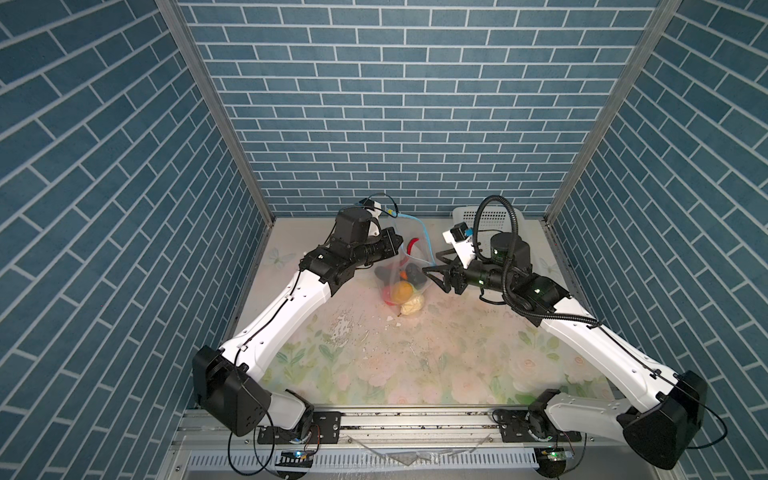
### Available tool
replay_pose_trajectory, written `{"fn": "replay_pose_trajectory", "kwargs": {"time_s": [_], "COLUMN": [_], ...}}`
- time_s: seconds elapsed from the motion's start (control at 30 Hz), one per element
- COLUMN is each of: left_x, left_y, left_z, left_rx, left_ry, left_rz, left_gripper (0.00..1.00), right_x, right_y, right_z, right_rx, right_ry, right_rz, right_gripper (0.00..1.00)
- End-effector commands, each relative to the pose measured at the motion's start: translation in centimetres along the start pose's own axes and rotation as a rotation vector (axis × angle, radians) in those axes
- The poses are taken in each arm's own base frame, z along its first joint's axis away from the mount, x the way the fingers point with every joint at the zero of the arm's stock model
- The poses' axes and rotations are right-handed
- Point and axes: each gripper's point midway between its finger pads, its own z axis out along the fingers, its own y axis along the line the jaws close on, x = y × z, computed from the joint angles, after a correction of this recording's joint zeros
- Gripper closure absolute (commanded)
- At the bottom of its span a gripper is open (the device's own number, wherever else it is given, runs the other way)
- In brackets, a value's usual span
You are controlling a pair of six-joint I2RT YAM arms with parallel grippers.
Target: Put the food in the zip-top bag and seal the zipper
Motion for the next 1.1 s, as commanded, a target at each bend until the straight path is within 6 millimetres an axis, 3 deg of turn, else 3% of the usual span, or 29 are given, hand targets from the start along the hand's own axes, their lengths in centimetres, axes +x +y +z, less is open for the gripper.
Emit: {"fn": "replay_pose_trajectory", "kwargs": {"time_s": [0.0, 0.17, 0.3, 0.5, 0.67, 0.87, 1.07], "left_x": [0.2, 0.4, 0.3, 0.3, 0.1, -0.1, -2.0], "left_y": [0.4, 0.5, 0.6, 0.6, 0.7, 0.6, 2.2], "left_z": [0.3, 0.3, 0.1, 0.0, -0.1, -0.1, -1.7], "left_rx": [0.001, 0.000, -0.004, -0.009, -0.015, -0.018, -0.063], "left_ry": [0.002, 0.009, 0.004, 0.002, -0.004, -0.008, -0.034], "left_rz": [-0.002, -0.007, -0.004, -0.001, -0.002, 0.000, 0.039], "left_gripper": [0.97, 0.97, 0.97, 0.97, 0.96, 0.93, 0.76], "right_x": [-0.3, 0.5, 0.4, 0.2, -0.5, -1.1, -1.9], "right_y": [-0.9, -1.4, -1.0, -0.6, -0.5, -0.5, -0.8], "right_z": [-0.2, 0.5, 0.9, 1.0, 0.8, 0.9, 1.1], "right_rx": [0.064, 0.069, 0.037, 0.015, 0.011, 0.012, 0.023], "right_ry": [-0.067, -0.074, -0.082, -0.089, -0.098, -0.098, -0.086], "right_rz": [-0.121, -0.125, -0.120, -0.108, -0.117, -0.123, -0.143], "right_gripper": [0.31, 0.40, 0.61, 0.86, 0.96, 1.00, 1.00]}}
